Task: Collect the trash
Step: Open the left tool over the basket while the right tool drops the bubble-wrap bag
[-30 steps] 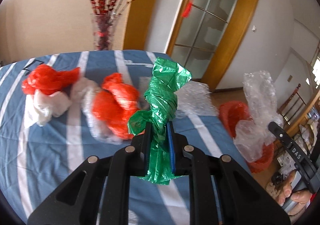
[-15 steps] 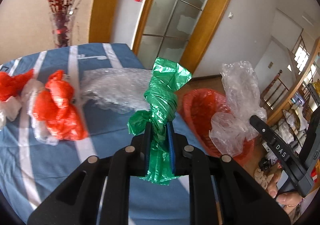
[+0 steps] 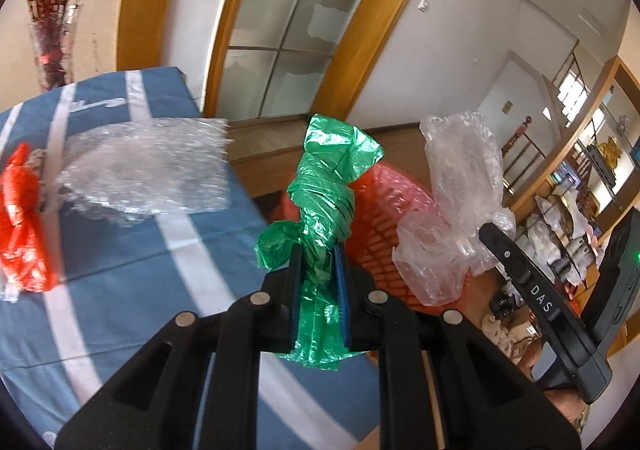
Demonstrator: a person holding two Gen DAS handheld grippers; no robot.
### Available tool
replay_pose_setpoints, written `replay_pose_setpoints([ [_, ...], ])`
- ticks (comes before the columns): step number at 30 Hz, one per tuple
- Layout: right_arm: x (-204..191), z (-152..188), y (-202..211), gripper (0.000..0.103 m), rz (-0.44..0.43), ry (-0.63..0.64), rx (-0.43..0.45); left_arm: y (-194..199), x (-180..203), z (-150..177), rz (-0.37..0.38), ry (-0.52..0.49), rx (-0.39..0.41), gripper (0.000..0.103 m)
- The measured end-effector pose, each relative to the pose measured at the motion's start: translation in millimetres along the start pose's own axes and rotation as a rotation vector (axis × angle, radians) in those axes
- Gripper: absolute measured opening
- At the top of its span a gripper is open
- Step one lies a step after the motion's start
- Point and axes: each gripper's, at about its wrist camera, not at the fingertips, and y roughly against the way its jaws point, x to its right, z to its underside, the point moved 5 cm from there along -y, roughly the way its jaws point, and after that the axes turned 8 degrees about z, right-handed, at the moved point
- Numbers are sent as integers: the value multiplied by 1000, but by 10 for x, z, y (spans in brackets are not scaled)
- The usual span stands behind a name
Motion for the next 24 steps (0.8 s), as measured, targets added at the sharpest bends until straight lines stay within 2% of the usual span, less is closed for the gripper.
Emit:
replay_pose_setpoints([
  [16,301,-149,-176,7,64,-55,24,-540,276,-64,79,-22,-65,19],
  [18,339,-154,-204,11,69,-66,23,-610,297,-68,75,-33,-74,20],
  [24,416,-73,-291,28,90,-78,-10,-723,194,15,51,-12,-107,37],
])
